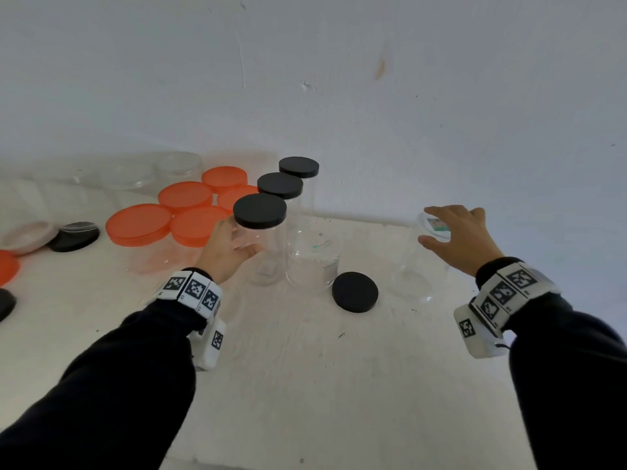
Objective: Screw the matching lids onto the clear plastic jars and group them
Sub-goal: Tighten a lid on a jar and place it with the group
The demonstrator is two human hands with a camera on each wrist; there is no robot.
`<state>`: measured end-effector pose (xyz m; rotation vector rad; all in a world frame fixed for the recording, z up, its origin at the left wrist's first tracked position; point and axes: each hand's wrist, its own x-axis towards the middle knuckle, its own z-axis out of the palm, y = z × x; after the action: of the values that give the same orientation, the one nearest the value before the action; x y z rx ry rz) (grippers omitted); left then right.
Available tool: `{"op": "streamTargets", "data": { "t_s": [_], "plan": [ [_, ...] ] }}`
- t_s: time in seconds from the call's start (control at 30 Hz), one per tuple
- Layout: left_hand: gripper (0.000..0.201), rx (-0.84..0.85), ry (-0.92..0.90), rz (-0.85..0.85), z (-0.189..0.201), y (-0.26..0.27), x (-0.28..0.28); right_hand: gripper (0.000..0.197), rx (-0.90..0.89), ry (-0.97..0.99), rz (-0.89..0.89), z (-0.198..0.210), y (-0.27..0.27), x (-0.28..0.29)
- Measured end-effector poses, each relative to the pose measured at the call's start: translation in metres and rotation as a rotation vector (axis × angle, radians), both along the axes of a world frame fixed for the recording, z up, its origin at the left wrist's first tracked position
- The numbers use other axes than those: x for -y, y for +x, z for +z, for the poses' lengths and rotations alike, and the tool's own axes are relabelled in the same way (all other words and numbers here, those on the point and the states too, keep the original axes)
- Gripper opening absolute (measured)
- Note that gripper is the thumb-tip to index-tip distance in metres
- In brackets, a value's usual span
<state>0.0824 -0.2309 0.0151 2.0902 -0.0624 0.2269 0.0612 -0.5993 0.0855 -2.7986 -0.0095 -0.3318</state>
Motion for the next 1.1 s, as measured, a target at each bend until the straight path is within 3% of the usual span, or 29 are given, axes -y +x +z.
{"op": "streamTargets", "data": {
  "t_s": [0.6, 0.77, 0.93, 1.0, 1.1],
  "plan": [
    [0.066, -0.014, -0.017, 0.063, 0.006, 0.026, 0.013, 0.053, -0.005, 0.044, 0.083, -0.008, -0.001, -0.009],
    [0.079, 0.008, -0.087, 0.049, 0.009, 0.026, 0.015, 0.054, 0.006, -0.001, 0.079, -0.009, -0.002, -0.009],
    [0.095, 0.03, -0.035, 0.087, 0.014, 0.022, 0.012, 0.054, 0.03, -0.029, 0.086, -0.012, -0.002, -0.01],
    [0.091, 0.085, 0.05, 0.168, 0.021, 0.012, 0.016, 0.055, 0.036, -0.034, 0.089, -0.013, -0.002, -0.01],
    [0.072, 0.336, 0.123, 0.159, 0.038, -0.018, 0.045, 0.062, 0.049, -0.045, 0.092, -0.015, -0.002, -0.009]
  ]
}}
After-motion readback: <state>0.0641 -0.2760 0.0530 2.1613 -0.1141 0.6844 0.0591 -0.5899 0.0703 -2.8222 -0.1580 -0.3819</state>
